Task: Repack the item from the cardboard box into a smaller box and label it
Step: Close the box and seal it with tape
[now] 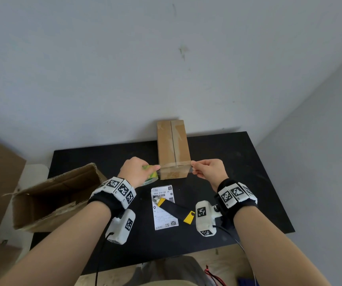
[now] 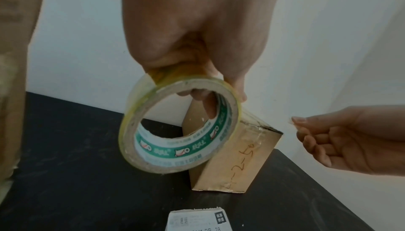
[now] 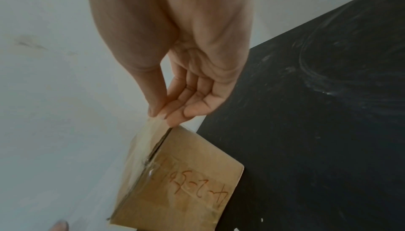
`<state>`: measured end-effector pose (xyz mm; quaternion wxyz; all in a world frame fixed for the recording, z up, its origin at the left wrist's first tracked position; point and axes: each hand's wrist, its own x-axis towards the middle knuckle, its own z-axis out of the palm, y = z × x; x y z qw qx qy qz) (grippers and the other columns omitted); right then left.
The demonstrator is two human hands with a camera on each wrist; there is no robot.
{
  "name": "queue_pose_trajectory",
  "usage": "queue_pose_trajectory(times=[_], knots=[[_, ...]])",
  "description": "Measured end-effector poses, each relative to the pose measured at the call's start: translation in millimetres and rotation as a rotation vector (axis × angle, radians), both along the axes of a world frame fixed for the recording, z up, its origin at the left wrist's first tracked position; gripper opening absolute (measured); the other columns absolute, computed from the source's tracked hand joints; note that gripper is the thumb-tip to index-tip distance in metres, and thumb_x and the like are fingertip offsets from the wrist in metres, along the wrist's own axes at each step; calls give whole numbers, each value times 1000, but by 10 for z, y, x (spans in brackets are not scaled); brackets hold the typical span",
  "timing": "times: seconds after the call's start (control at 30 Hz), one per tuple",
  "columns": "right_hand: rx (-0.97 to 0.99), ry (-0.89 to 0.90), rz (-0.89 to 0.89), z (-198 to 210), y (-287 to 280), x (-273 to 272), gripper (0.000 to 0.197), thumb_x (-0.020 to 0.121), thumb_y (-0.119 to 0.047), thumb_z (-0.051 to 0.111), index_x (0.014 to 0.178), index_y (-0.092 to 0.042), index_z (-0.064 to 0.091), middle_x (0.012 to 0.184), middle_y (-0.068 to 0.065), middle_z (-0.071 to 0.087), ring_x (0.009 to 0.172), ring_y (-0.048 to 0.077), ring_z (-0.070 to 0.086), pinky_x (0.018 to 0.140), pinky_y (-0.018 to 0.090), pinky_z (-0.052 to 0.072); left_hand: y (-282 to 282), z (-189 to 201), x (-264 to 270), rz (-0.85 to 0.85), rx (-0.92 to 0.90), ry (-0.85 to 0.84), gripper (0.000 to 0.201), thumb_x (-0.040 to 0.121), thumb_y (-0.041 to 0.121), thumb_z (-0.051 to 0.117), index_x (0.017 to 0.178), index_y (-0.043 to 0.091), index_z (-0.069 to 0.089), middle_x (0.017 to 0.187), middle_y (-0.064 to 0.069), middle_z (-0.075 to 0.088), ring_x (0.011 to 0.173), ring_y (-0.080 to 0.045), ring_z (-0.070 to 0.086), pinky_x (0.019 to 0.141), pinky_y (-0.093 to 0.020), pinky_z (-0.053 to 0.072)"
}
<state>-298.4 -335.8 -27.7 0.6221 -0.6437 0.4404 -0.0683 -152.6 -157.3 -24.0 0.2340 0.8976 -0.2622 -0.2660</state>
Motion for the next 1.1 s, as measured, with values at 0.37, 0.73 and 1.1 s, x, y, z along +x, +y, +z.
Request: queue_pose_trajectory(times=[0.37,0.73,1.1], knots=[[26,62,-38,-70,-105,87,12,85,-14,67,74,-9,67,70,3,66,65,9,62,70,22,53,-199,1,73,28,95,-25,51,82,54,62,65,7,69,55,-2,55,55,-18,55,49,-25,40],[-55,162,-2,-121,-141,172,17,81,-21,72,68,-10,66,72,5,68,64,12,61,70,25,54,-262,-88,125,48,151,12,53,78,56,65,64,5,67,52,-2,51,52,-18,52,47,-25,37],[-230,329,60,-112,-246,145,23,79,-35,71,68,-15,65,69,3,65,74,18,64,83,39,56,-394,-83,-39,33,112,51,49,78,54,65,55,11,63,53,0,53,53,-15,54,46,-24,36]])
